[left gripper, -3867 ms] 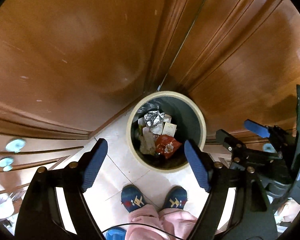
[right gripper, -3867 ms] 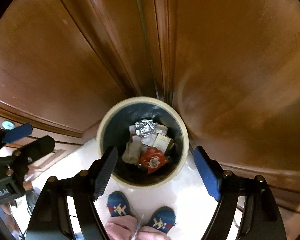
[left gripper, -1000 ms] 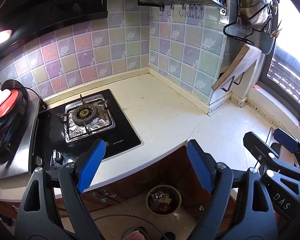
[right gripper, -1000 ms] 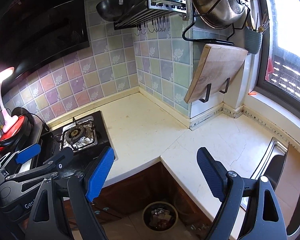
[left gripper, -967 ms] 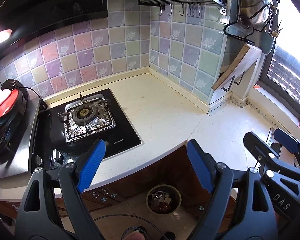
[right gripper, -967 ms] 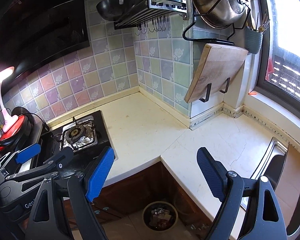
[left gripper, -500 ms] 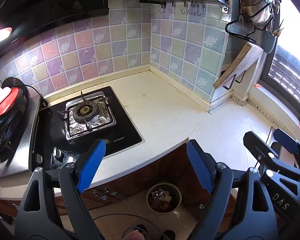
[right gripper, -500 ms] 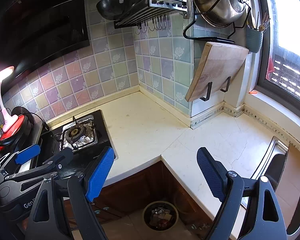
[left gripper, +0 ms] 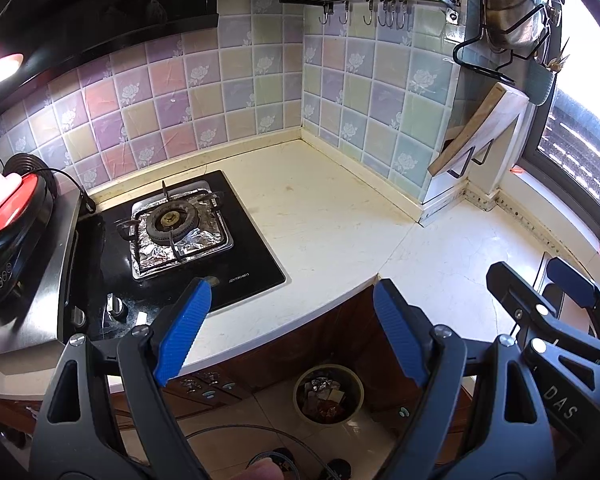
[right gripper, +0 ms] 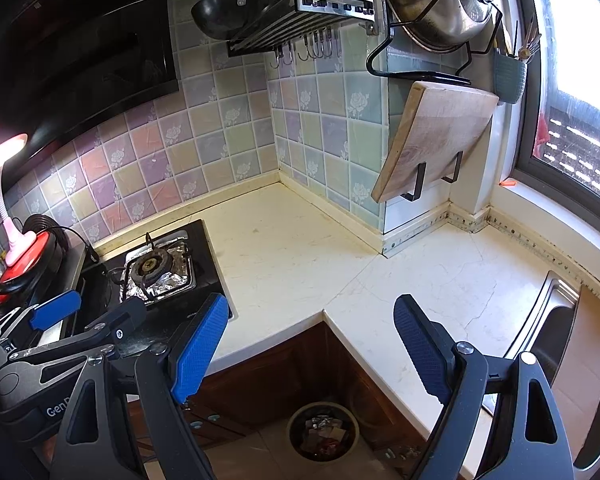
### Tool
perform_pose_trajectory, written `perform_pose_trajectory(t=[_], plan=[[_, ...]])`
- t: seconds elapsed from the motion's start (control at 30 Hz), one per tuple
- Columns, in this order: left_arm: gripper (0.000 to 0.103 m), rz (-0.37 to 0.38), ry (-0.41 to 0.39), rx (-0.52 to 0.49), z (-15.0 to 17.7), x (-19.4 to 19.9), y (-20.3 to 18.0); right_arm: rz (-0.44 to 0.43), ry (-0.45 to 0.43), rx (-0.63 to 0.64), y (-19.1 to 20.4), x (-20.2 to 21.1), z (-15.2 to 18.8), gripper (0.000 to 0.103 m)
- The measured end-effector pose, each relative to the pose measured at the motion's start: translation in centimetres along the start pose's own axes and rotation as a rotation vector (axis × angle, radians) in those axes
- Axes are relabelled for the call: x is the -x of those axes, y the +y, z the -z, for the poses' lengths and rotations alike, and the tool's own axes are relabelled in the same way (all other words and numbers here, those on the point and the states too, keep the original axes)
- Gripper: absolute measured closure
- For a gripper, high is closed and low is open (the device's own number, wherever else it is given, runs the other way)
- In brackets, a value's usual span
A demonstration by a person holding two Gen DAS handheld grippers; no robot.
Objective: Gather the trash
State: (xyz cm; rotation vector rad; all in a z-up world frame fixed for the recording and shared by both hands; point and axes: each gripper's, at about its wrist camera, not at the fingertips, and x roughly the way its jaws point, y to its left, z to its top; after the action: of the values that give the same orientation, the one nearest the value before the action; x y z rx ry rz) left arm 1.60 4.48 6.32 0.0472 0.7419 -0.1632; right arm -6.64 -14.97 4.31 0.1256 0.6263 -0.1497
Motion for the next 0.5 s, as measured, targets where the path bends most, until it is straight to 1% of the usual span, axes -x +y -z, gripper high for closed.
perform_pose_trajectory(t=[0.5], plan=[[0.021, -0.001, 0.014, -0.005, 0.37, -0.56, 0.55, 0.002, 0.005, -0.006, 0.47, -0.25, 0.20, 0.017]])
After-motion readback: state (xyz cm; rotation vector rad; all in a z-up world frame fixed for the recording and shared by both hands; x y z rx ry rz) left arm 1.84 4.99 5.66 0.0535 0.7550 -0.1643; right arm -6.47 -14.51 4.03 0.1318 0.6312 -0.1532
